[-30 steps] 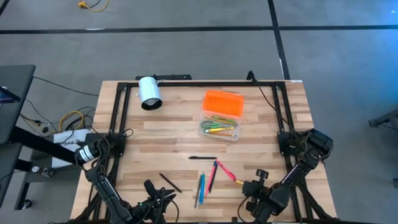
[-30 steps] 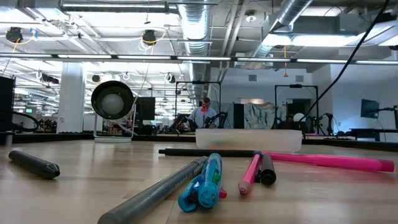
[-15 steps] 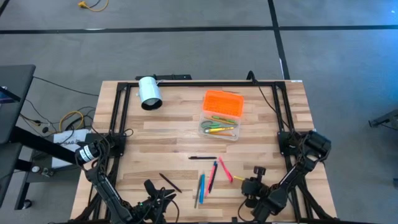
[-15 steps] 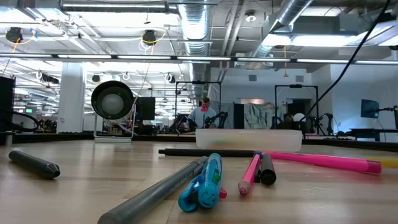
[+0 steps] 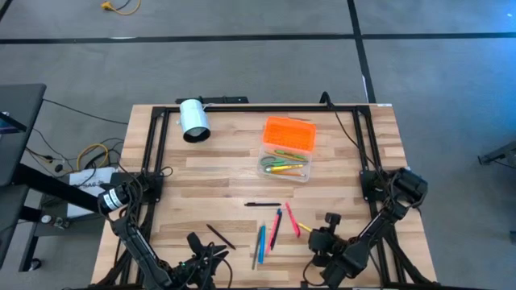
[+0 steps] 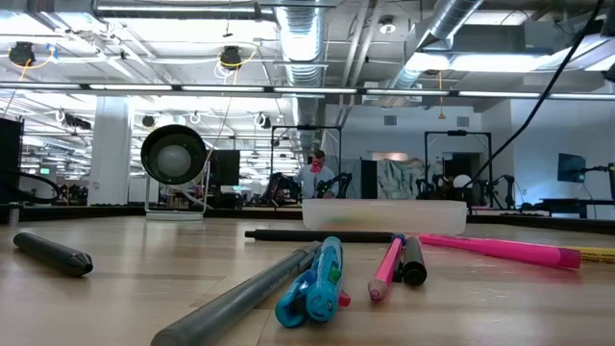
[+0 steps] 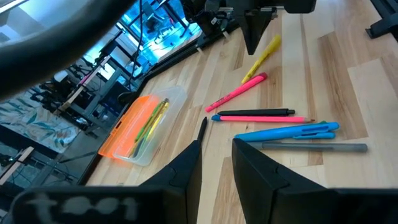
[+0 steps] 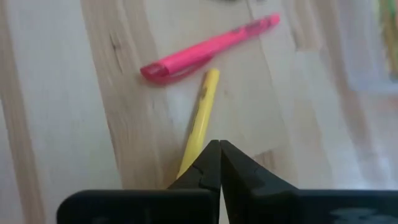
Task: Pick & place school supplies into a supply box
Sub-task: Put the yellow pen into the supply box
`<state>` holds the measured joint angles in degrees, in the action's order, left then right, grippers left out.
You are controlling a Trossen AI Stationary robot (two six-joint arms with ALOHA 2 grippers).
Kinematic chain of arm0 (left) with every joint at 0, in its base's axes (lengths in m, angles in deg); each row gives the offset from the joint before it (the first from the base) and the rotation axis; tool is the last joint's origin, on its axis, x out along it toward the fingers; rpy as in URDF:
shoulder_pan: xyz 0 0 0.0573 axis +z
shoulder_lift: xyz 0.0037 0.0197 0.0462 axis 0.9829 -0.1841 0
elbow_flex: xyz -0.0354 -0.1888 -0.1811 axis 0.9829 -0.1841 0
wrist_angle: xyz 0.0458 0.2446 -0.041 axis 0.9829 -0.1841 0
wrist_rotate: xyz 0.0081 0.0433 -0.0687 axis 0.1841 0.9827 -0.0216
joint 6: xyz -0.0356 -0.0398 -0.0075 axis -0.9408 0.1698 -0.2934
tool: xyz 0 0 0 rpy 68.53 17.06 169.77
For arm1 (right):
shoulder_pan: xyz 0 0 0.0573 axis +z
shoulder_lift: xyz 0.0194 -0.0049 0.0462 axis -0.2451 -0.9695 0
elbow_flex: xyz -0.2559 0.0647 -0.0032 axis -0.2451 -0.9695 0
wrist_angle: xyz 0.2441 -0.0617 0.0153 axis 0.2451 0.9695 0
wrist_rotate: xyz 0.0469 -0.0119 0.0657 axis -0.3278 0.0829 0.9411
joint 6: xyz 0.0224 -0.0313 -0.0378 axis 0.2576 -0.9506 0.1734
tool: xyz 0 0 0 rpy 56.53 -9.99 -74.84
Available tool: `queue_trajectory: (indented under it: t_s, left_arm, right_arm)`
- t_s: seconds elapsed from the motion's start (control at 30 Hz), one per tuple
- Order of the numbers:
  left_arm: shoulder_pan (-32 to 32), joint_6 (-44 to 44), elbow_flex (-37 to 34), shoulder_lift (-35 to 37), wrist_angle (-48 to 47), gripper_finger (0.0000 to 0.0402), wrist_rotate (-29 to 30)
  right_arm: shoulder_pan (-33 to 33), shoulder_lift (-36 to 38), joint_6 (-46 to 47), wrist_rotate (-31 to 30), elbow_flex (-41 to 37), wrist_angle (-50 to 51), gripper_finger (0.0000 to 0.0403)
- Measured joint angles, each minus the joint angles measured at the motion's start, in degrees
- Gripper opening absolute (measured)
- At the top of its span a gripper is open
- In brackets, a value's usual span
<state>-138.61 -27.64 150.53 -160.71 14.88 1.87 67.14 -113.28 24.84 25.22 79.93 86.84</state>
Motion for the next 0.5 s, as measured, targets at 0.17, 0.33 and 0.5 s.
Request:
queue_trajectory:
  t_s: [0.17,0.33,0.5]
  left_arm:
    - [0.1,-0.4,0.0,0.0,-0.2,0.0080,-0.2]
    - [0.1,-0.4,0.0,0.0,-0.2,0.0080,-0.2]
    - [0.1,-0.4,0.0,0.0,-0.2,0.0080,-0.2]
  right_arm:
    - [-0.8,0.1,0.2,1.0,0.1,-0.2,0.0002]
    - [-0.8,1.9,1.1,0.9,0.1,-0.2,0.0040]
    - [-0.1,5.1,1.8,0.5,0.2,-0.1,0.0097]
